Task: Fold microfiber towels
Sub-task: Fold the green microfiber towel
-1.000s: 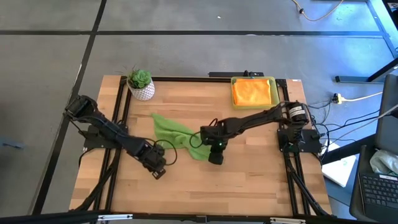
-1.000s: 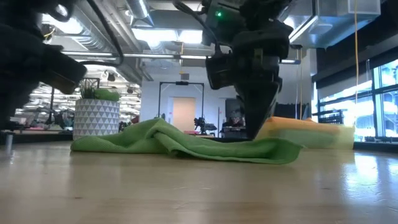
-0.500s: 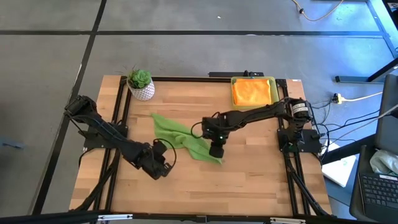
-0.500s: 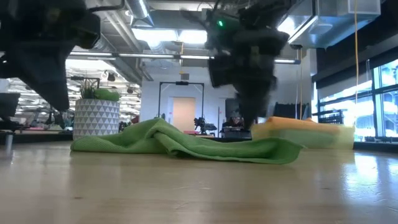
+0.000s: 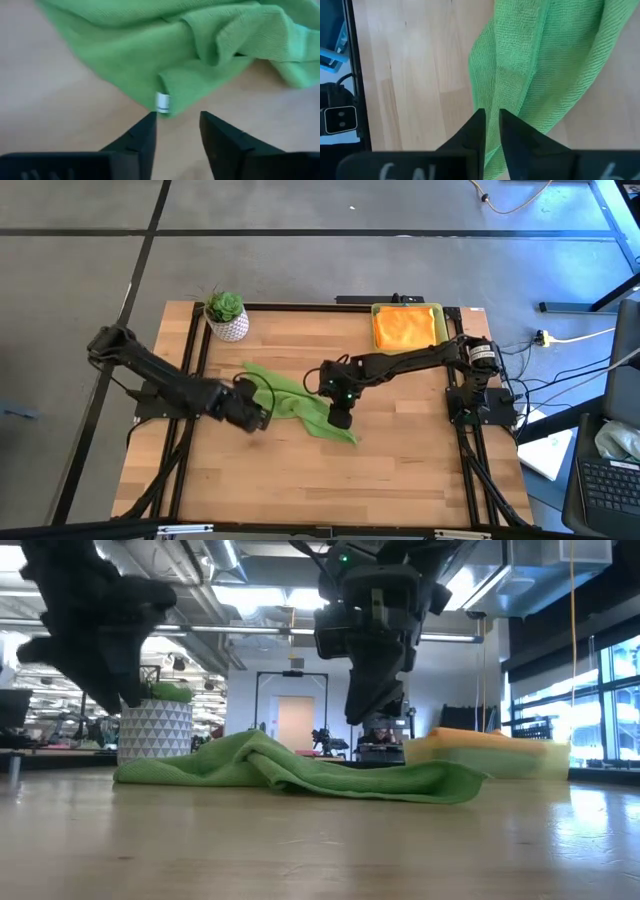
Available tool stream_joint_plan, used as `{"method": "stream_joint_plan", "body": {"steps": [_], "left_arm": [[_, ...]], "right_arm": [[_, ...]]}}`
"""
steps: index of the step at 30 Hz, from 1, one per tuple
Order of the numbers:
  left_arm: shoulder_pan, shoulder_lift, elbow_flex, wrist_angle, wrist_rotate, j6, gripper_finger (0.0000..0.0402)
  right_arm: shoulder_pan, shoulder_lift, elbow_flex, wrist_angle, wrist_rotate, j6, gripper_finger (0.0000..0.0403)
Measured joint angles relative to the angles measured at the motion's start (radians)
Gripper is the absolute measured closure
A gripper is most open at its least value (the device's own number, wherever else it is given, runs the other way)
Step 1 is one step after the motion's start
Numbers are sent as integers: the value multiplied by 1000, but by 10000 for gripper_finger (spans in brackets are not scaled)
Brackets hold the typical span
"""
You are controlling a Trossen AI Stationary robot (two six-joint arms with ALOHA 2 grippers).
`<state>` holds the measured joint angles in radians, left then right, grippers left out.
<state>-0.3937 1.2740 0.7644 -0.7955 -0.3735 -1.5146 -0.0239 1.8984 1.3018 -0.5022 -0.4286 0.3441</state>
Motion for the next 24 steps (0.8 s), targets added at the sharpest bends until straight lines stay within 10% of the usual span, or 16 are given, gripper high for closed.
{"method": "stream_joint_plan", "body": {"steps": [8,24], "left_arm": [[249,-86,-164,320,302,234,239],[355,79,-163,370,402,402,239]], "right_arm": [[-1,0,0,-24,-2,-16,343],[0,0,0,-93,-2,-39,343]]}}
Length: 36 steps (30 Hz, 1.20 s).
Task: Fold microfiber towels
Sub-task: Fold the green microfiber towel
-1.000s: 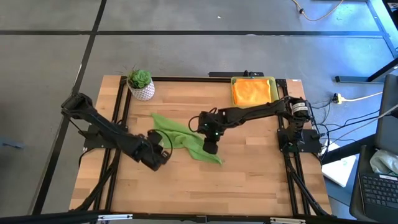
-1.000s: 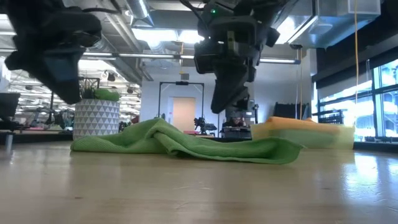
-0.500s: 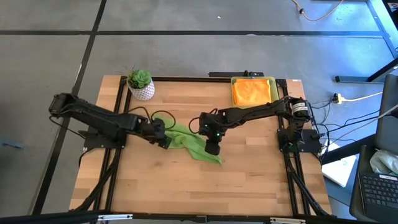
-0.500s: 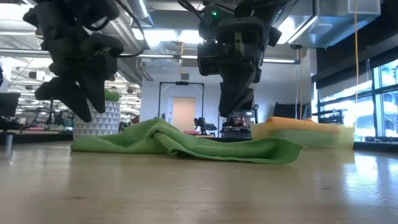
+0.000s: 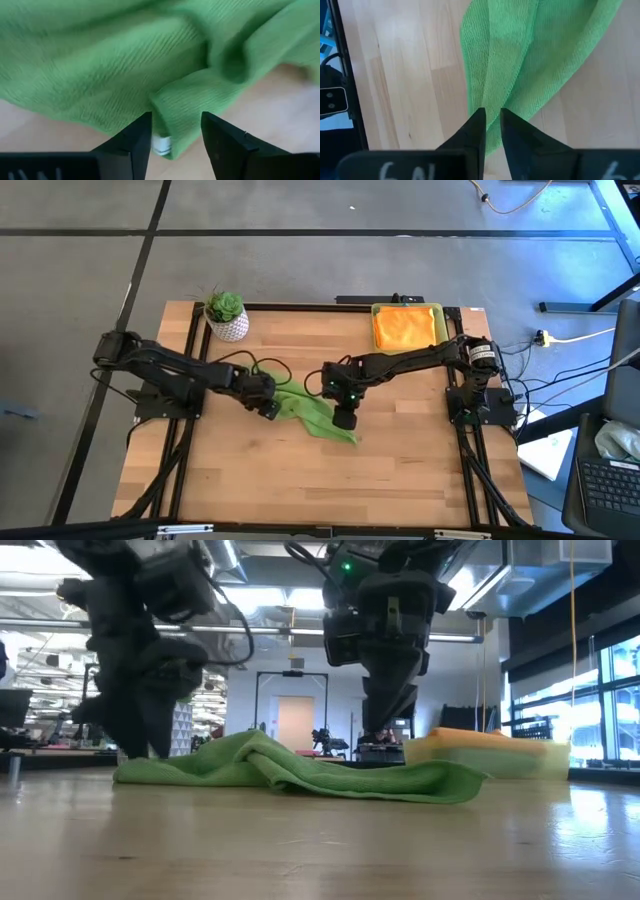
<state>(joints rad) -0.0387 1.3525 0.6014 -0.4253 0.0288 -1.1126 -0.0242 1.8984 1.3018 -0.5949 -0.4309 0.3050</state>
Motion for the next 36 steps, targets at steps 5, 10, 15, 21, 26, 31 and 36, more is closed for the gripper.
{"method": "stream_joint_plan", "body": {"steps": [5,10,15,21,26,31,36], "left_arm": [[-7,83,4,42,57,1,239],[-9,95,9,43,60,12,243],[-10,90,49,18,78,61,285],[-10,90,136,-72,129,148,388],[-17,89,238,-218,148,223,399],[-32,88,367,-327,142,284,401],[-34,88,512,-389,87,341,401]], "right_arm": [[0,0,0,-29,0,0,343],[0,0,0,-34,0,0,343],[0,0,0,-34,16,-17,343],[-5,0,0,-32,19,-29,343],[-30,-2,0,-41,9,-16,343],[-51,-39,0,-21,-80,-71,343],[-29,-103,0,90,-115,-205,343]]}}
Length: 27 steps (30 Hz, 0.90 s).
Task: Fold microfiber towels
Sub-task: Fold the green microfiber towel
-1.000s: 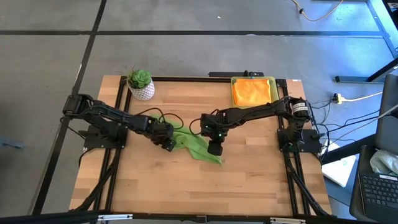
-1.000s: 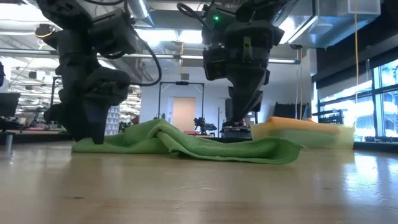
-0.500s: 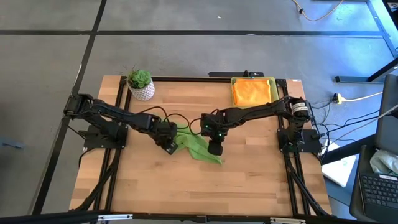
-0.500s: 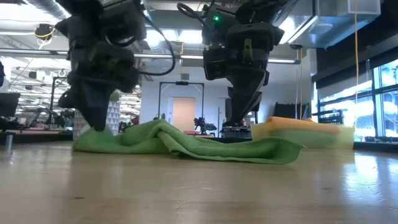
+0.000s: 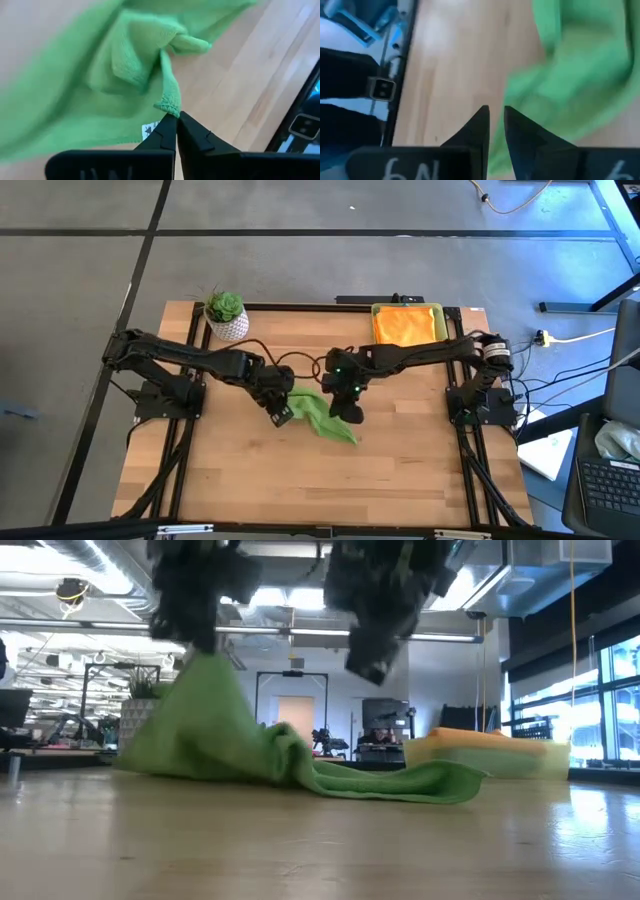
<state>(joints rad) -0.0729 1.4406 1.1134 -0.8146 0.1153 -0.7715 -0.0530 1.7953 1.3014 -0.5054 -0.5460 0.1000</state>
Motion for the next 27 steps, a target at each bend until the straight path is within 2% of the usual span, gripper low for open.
{"method": "stream_joint_plan", "body": {"steps": [5,9,16,20,27], "left_arm": [[3,0,126,-82,-33,54,401],[3,0,200,-129,-35,83,401],[3,-1,270,-143,-26,98,401],[-1,-1,290,-146,-18,94,401],[-2,-1,310,-132,-16,74,401]], "right_arm": [[18,-61,0,117,59,-4,343],[17,-97,0,246,59,-23,343],[22,-83,2,493,80,-26,331],[22,-81,0,488,129,-32,292],[23,-67,1,526,219,-17,191]]}}
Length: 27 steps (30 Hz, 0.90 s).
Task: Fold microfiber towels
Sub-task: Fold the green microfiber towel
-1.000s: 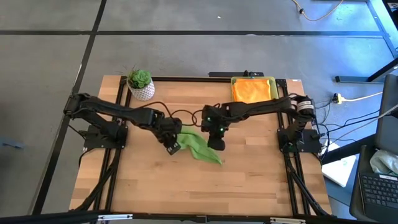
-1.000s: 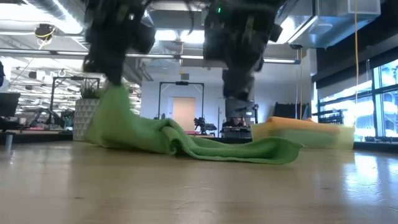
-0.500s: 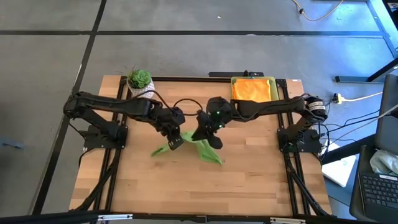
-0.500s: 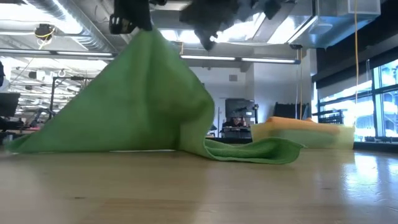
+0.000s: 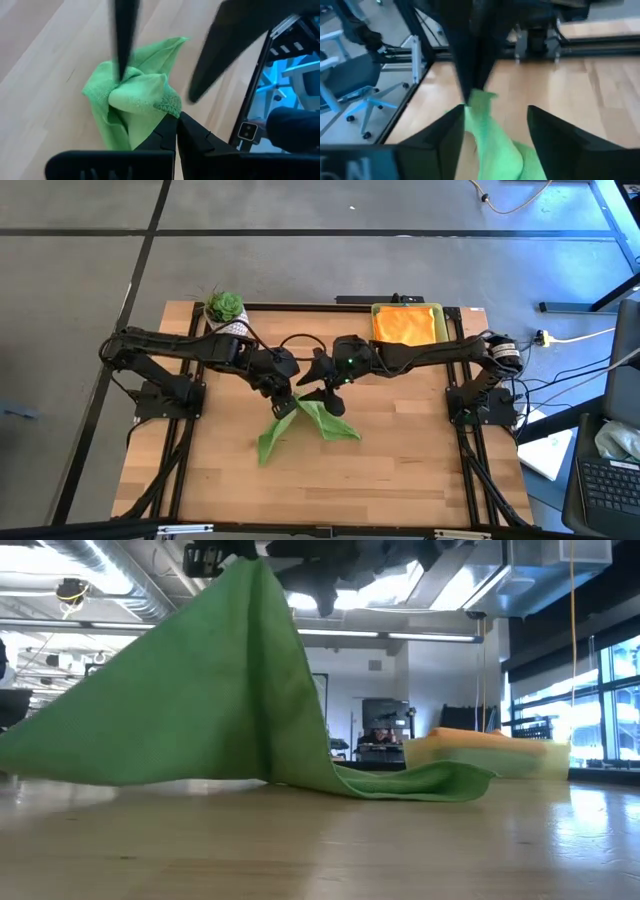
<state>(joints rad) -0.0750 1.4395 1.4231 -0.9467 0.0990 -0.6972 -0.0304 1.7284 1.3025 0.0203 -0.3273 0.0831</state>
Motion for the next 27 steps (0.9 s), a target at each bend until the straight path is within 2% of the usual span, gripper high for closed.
{"method": "stream_joint_plan", "body": {"steps": [4,9,14,21,22,27], "left_arm": [[0,0,0,18,1,-2,401],[-16,0,0,21,46,-7,401],[-42,0,0,21,58,-6,401],[-58,-2,1,57,62,-7,401],[-57,-3,1,57,63,-7,401],[-55,-12,1,46,60,-7,401]], "right_arm": [[20,34,-1,19,5,49,161],[49,52,-1,34,-5,97,169],[57,48,-1,51,20,96,231],[57,46,53,41,-18,91,378],[55,46,60,33,-26,92,389],[53,46,101,-65,-35,72,394]]}}
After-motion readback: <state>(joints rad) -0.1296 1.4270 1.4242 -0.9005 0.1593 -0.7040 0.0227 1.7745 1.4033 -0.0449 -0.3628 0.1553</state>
